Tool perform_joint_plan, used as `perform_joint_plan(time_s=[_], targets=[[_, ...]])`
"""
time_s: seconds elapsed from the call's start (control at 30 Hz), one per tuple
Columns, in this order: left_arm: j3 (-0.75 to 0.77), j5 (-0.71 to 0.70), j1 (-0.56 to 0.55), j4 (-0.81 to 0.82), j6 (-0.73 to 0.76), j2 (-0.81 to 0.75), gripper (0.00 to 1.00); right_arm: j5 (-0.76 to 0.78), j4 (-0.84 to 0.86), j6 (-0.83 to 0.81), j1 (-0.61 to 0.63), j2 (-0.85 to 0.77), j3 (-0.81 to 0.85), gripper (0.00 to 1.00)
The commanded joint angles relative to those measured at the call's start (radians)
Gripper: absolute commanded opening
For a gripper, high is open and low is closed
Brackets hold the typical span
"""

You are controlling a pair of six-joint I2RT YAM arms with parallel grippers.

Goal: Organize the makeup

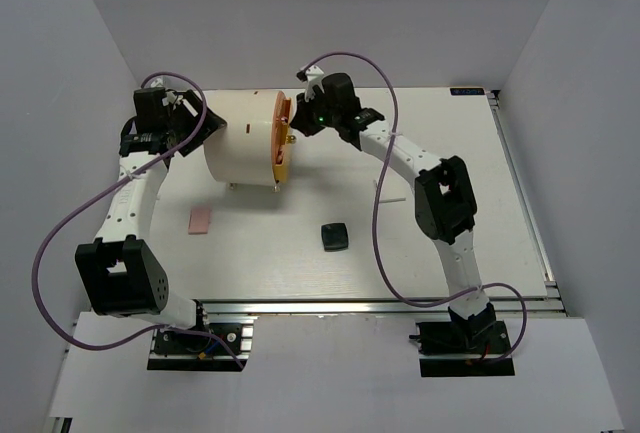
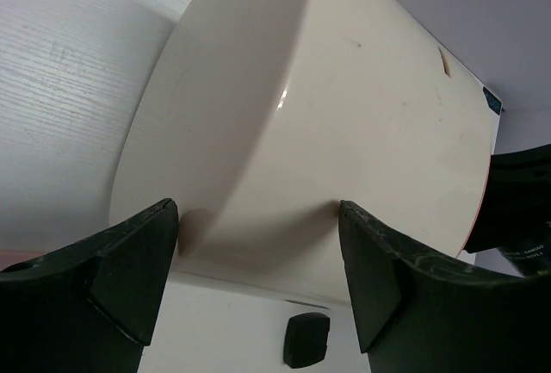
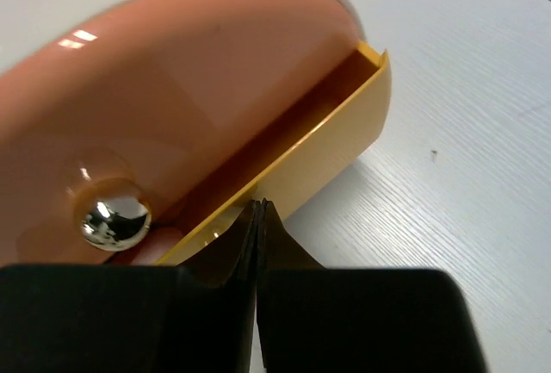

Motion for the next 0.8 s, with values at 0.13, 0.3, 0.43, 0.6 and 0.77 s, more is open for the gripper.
perform_joint_plan(time_s=[0.13,0.3,0.43,0.6,0.77], targets=[[-0.014,0.048,-0.003,0.008,0.015,-0.01,0.84,-0.128,0.086,0.111,0.021,0.07,0.061,0.0],[-0.014,0.031,-0.005,-0.001,0.005,-0.017,0.85,-0.092,0.122,0.095,0.016,0.044,0.044,0.0],[-0.005,0.002,-0.003,-0.009,-0.011,-0.017,0.86,-0.047,0.1,0.026,-0.013,0.001,0.021,0.02],[0.019,-0.015,-0.003,-0.022,-0.015,-0.009,0.86,-0.116,0.046,-0.102,-0.061,-0.021,-0.052,0.33],[0.036,-0.026,-0.003,-0.03,-0.015,0.0,0.87,-0.154,0.172,-0.22,-0.08,-0.079,-0.237,0.5]])
